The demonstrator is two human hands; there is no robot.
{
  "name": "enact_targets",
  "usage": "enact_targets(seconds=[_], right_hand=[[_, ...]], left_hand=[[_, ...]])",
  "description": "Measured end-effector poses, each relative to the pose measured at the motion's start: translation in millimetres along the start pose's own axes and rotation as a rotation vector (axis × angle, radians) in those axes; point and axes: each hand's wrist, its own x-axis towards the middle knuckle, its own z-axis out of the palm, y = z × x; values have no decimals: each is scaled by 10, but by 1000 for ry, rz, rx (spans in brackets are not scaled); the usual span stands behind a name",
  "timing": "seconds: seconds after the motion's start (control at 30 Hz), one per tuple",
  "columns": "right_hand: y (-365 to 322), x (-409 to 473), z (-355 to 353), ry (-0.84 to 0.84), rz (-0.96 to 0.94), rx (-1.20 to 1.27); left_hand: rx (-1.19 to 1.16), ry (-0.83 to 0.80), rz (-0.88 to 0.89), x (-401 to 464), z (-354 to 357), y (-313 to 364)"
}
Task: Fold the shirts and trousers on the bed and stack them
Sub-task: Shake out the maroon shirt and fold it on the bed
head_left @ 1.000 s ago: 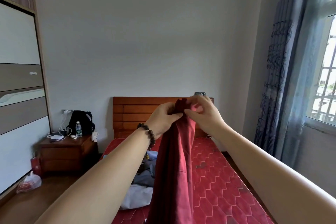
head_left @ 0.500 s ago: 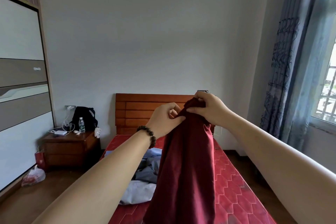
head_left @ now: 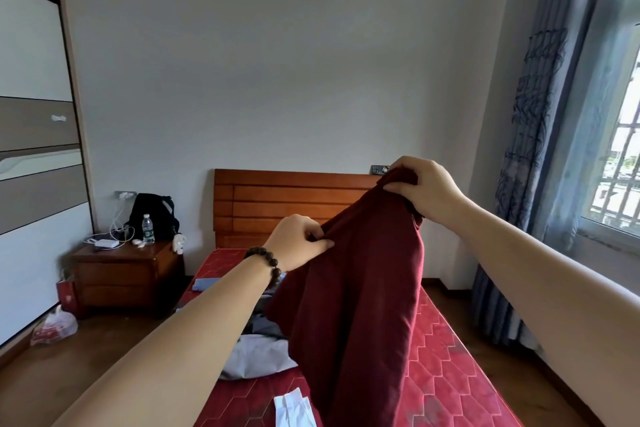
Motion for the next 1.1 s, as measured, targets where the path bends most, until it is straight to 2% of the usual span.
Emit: enact_targets(seconds=[0.13, 0.23, 0.4, 0.47, 0.57, 0.67, 0.8, 0.87, 1.0, 1.1], right_hand=[[32, -22, -52, 64, 11, 19], [56, -39, -57, 73, 9, 15], [93, -35, -54, 63, 30, -35], [87, -50, -64, 3, 28, -18], [34, -85, -97, -182, -73, -30], [-29, -101, -113, -353, -86, -72], [-111, -118, -21, -343, -105, -73], [-159, -136, 76, -270, -91, -22], [-294, -170, 317, -142, -36, 2], [-394, -227, 499, -131, -59, -40]], left_hand=[[-71, 58, -16, -39, -48, -43], [-169, 34, -33, -83, -76, -50], [-159, -9, -11, -115, -181, -90], [-168, -5, -21, -120, -229, -133], [-183, 75, -33, -158, -308, -206], [-117, 152, -3, -219, -328, -283], [-34, 190, 24, -331, -319, -415], [19, 160, 17, -419, -314, -522], [172, -25, -65, -672, -207, -731], [143, -133, -147, -870, -76, -883]])
